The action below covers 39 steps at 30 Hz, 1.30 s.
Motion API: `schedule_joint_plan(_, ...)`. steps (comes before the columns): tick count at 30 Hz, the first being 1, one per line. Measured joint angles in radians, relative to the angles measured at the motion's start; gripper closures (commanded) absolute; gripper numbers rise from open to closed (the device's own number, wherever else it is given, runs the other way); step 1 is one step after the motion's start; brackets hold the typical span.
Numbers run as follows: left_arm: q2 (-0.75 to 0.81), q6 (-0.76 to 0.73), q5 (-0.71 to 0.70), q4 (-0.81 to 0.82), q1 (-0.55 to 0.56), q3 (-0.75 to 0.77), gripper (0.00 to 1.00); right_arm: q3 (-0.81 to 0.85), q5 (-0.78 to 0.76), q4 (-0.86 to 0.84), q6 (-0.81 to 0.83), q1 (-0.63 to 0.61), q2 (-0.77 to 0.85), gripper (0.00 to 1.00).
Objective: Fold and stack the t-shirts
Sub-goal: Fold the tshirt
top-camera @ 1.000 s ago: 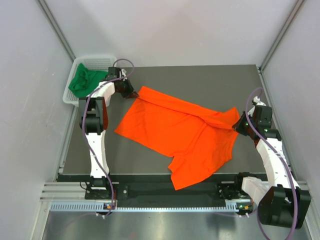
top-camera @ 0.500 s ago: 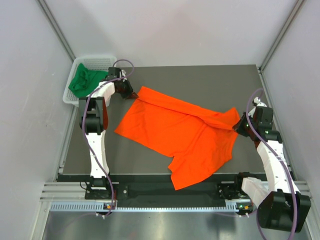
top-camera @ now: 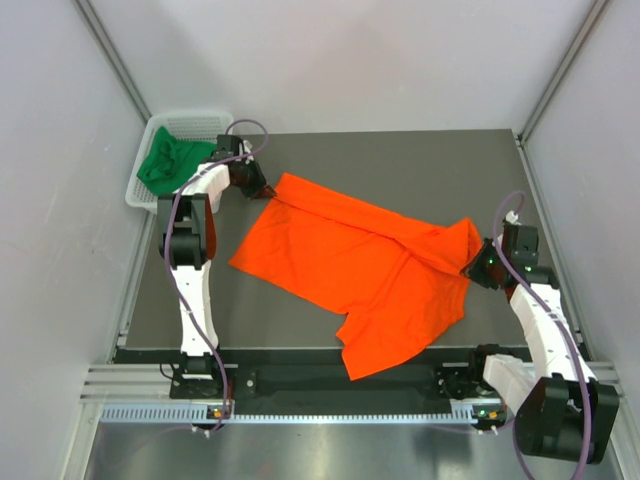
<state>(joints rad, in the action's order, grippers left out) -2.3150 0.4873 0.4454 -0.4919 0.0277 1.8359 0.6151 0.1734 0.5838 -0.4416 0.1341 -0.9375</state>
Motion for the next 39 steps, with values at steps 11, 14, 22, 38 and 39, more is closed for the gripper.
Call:
schedule_joint_plan(11,0.022,-0.004,-0.042,-0.005,0.000,-0.024,1.00,0.028,0.000,0.042,-0.013,0.000,0.065,1.00)
schedule_joint_plan(14,0.027,-0.005,-0.043,-0.006,0.000,-0.024,1.00,0.028,0.001,0.053,-0.016,0.000,0.069,1.00)
schedule_joint_plan(22,0.027,-0.019,-0.043,-0.020,0.000,-0.025,0.69,0.013,-0.004,0.065,-0.032,0.000,0.063,0.79)
schedule_joint_plan(38,0.013,-0.061,-0.037,0.113,0.027,0.141,0.40,0.189,-0.034,-0.285,-0.038,0.015,-0.427,0.23)
schedule_joint_plan(39,-0.013,-0.068,-0.032,0.129,0.028,0.182,0.40,0.200,-0.025,-0.304,-0.038,0.015,-0.455,0.26)
